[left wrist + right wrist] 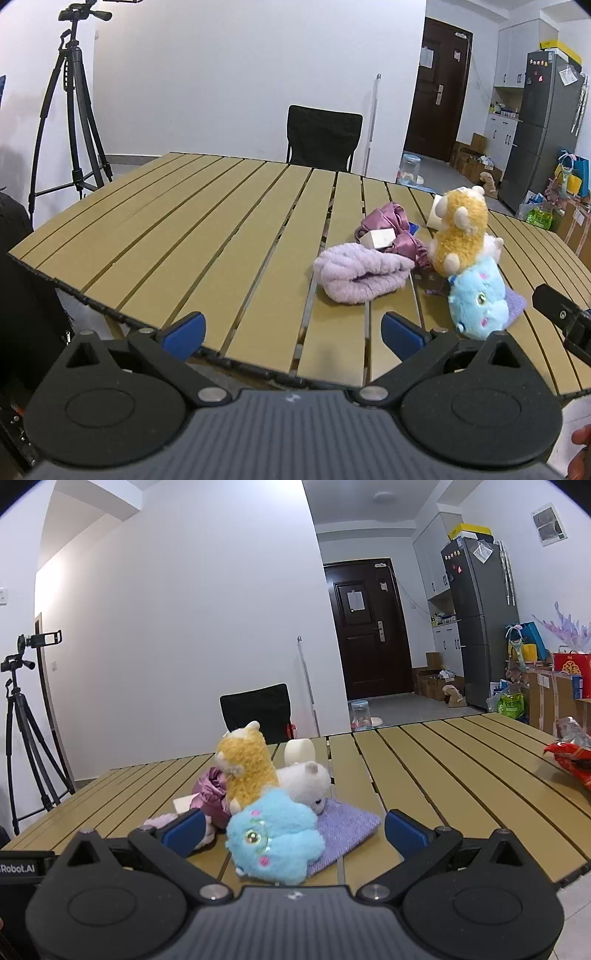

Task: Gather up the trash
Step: 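Raise both grippers back toward the items on the table, then grasp the blue plush toy with the right gripper while the left gripper approaches the lavender towel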

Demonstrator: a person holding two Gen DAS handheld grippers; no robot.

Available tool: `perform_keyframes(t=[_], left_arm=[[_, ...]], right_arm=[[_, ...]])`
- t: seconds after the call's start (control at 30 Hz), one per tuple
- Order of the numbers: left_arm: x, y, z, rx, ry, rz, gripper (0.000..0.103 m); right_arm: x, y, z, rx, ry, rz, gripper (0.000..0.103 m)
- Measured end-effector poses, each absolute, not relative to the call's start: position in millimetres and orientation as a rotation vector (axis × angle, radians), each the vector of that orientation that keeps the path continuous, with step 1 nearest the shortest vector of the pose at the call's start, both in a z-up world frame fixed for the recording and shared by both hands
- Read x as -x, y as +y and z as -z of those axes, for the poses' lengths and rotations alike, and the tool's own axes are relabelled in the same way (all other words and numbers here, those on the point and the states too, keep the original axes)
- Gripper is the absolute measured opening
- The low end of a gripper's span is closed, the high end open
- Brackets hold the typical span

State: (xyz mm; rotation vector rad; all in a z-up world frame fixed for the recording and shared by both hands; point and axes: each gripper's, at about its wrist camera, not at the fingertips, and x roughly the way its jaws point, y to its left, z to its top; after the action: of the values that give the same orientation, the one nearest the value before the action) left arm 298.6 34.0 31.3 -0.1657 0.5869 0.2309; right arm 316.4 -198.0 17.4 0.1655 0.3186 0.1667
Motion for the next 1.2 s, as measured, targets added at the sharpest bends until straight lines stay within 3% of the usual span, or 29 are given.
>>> perform_keyframes(t=[0.63, 0.8, 0.9, 1.2], left_arm=[[-351.3, 49.9, -13.3, 0.2, 0.643, -0.237, 0.103], [-354.7, 53.8, -9.0, 0.189, 0.639, -0.228, 0.103], [-355.6, 54.4, -8.4, 0.184, 0.635, -0.223, 0.103], [-355.8, 52.4, -7.7, 0.173, 0.63, -0.219, 0.103]], right_arm=[[-411.6, -163.4, 23.4, -0.116, 0.489, -0.241, 0.103], [-421.5, -170.4, 34.1, -0.203, 0.529, -0.24, 0.093], [-419.1, -170.4, 34.7, -0.203, 0.516, -0.252, 0.08], [-404.5, -177.9, 28.8, -0.205, 0.474, -0.243, 0.079]])
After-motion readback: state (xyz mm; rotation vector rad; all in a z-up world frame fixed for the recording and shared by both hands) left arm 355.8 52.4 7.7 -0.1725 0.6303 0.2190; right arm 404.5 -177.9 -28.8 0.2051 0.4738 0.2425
